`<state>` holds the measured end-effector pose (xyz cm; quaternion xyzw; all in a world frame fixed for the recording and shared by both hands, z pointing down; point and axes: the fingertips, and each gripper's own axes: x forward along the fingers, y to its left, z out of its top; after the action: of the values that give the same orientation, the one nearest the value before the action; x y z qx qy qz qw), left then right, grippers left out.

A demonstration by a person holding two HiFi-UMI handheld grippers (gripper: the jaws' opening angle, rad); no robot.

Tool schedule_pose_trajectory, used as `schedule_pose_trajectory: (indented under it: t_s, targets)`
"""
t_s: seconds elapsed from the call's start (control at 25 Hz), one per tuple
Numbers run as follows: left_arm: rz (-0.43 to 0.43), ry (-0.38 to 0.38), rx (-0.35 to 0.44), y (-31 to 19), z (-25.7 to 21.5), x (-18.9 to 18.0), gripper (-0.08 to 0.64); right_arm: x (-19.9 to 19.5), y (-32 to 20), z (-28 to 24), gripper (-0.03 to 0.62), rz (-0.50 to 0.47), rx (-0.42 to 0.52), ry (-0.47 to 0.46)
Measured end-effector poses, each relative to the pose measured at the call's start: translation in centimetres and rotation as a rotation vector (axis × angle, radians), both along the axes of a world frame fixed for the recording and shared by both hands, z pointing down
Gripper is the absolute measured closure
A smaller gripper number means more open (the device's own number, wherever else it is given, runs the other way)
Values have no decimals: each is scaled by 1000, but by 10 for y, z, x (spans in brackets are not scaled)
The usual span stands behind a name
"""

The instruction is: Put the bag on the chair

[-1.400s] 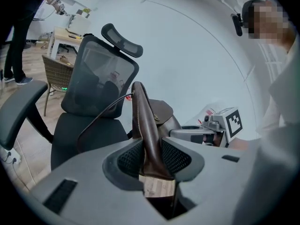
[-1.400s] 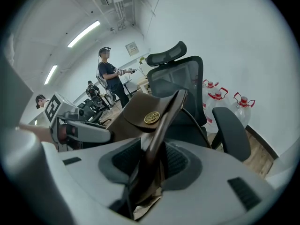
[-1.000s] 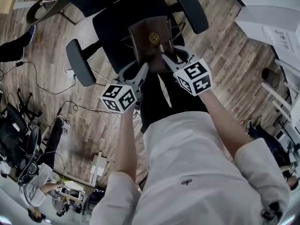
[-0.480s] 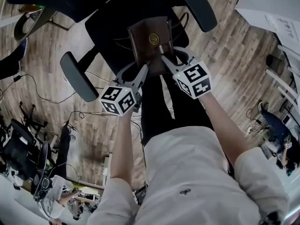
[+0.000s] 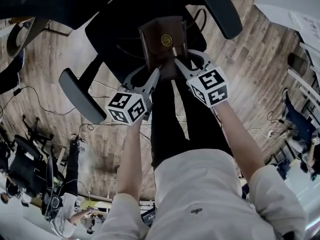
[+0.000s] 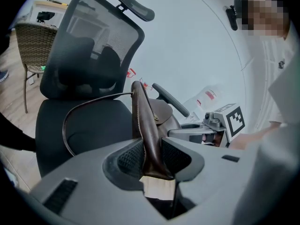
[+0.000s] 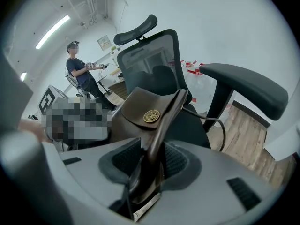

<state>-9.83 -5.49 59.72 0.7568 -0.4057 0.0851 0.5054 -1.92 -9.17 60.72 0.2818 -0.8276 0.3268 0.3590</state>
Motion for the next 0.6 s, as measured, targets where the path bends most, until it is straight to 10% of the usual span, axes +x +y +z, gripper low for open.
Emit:
schedule_pose_trajectory:
  t_s: [0.6]
  targets:
    - [33,-1,-49,-30,58,14,442,15,-27,58,471,40,-26,27]
